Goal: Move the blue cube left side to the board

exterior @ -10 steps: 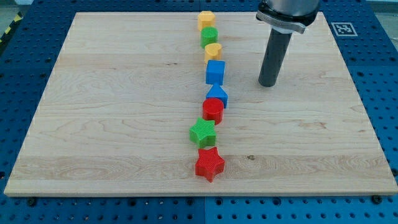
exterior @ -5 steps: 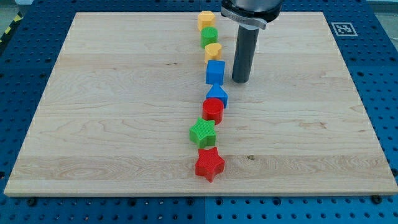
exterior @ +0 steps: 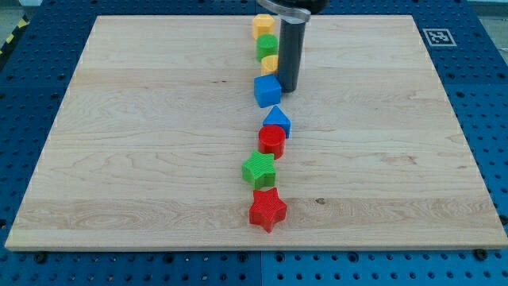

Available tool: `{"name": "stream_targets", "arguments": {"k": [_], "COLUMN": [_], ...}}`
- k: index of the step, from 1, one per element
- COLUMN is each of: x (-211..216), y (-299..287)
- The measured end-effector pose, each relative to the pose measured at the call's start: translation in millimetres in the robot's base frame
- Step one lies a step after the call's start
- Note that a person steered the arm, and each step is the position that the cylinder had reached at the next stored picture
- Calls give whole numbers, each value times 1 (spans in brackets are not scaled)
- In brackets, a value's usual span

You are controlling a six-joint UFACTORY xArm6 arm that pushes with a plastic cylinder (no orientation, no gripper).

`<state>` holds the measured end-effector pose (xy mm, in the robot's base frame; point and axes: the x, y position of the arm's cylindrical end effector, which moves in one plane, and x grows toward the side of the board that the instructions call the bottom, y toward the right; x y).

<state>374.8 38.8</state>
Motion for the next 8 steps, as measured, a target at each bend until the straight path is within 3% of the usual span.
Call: {"name": "stream_targets", "arguments": {"k": [3, 5, 8], "x": [2, 25, 27], "y": [12, -2, -24]}}
